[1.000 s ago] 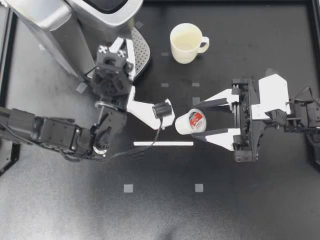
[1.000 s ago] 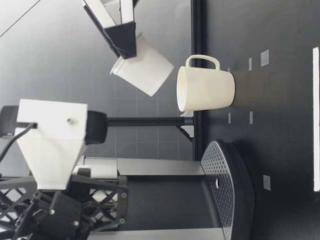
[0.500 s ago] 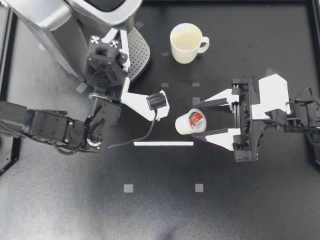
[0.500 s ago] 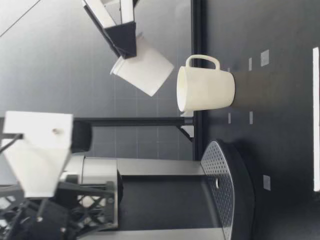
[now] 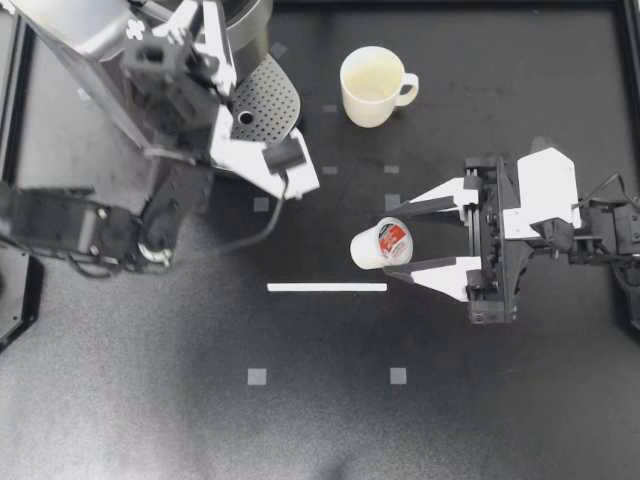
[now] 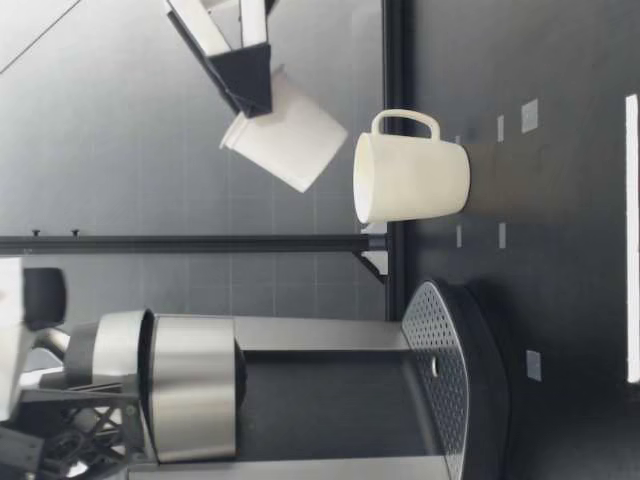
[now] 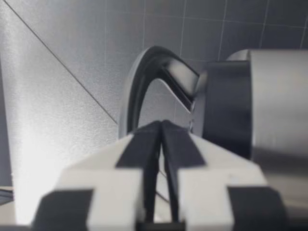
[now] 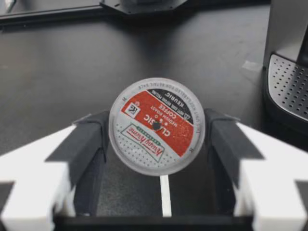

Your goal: Place the coffee capsule inside the capsule container, then place the cup onto the center of the cup tray.

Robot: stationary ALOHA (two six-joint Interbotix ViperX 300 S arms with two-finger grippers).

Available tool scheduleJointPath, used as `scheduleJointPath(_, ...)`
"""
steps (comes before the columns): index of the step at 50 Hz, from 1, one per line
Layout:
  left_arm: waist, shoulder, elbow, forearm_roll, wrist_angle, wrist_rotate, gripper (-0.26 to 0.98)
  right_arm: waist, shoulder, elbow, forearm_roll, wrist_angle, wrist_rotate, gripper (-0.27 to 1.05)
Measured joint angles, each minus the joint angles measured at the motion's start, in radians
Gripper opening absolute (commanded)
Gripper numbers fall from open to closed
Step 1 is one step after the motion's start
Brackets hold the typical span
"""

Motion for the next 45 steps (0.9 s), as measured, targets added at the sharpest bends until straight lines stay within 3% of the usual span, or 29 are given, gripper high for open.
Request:
scheduleJointPath(23,0.078,-0.126,0.032,0.003,-0.035,-0.014,0.13,0.000,-0.014,0.000,0.000,0.002,0.005,0.56)
scheduleJointPath(36,0.121,-0.242,0.057,0.000,-0.118,-0.175,0.13,0.000,-0.014,-0.005,0.000,0.000,0.005,0.56)
scheduleJointPath(45,0.166,-0.288,0.067,-0.037,-0.193,-0.222,0.13,0.000,-0.017,-0.020,0.000,-0.002,0.002,0.56)
